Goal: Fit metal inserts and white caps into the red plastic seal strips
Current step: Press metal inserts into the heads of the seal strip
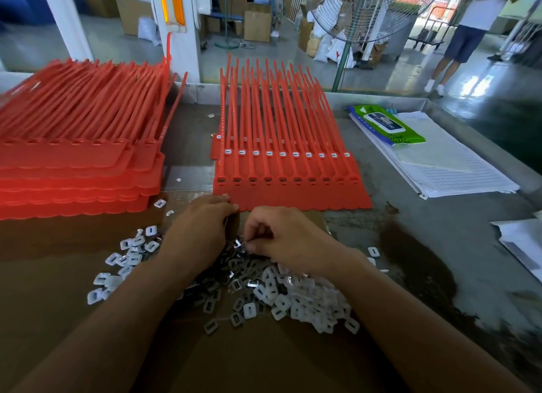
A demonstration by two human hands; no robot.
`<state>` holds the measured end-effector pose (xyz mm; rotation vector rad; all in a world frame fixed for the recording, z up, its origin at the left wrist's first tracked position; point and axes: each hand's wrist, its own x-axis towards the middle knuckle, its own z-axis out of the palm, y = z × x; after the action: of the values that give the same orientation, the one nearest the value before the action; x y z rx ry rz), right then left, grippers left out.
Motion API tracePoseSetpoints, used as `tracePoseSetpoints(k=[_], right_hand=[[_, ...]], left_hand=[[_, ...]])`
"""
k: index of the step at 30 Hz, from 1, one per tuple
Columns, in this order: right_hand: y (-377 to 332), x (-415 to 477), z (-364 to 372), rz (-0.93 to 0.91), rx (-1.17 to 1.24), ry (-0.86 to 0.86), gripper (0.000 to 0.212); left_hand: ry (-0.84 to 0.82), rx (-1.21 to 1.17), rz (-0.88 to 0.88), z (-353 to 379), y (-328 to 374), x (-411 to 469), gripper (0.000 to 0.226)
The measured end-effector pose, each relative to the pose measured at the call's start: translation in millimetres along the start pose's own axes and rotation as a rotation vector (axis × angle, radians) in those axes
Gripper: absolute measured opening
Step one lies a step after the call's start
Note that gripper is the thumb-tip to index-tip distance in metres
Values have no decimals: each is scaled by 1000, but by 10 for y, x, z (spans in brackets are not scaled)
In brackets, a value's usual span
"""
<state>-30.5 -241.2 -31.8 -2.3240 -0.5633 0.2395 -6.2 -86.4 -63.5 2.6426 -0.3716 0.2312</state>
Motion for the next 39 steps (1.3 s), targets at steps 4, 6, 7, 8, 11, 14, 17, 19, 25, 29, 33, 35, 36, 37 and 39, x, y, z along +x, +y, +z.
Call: tracePoseSetpoints(k=[4,6,7,8,11,14,17,19,25,29,33,35,36,37,39], right_hand=[[21,-27,-77,12,100,54,15],[29,-43,-109,12,119,72,16],[32,-50,-120,17,124,74,16],[35,-54,-127,22,125,73,17],[33,-58,-133,32,106,65,16],[33,-54,-126,51,96,73,18],[28,-57,-123,62,85,75,22],[24,-62,-124,57,84,65,26],[3,-82,-104,30,75,3,26],[9,-83,-99,26,83,-8,15],[9,-78,-103,16,80,-2,14],[13,-79,-106,13,77,0,17],[15,-81,-105,14,80,0,20],[16,-82,-104,16,81,3,21],[18,-83,-102,15,84,13,18]], left_hand=[[-9,4,4,-5,-3,-3,38],[-11,2,-2,-2,-7,-1,39],[-12,4,-4,1,-9,-2,40],[-12,8,-5,4,-11,0,40],[-9,8,-12,12,-17,1,40],[0,9,-7,11,-16,-4,38],[5,20,5,5,-10,-9,36],[4,24,7,0,-4,-8,35],[-12,19,6,-20,19,-20,36],[-9,16,8,-31,34,-21,36],[-10,7,7,-38,38,-22,36],[-8,8,4,-39,31,-26,36],[-6,8,4,-37,28,-26,35],[-2,5,4,-36,26,-26,35],[-1,-5,0,-33,27,-21,34]])
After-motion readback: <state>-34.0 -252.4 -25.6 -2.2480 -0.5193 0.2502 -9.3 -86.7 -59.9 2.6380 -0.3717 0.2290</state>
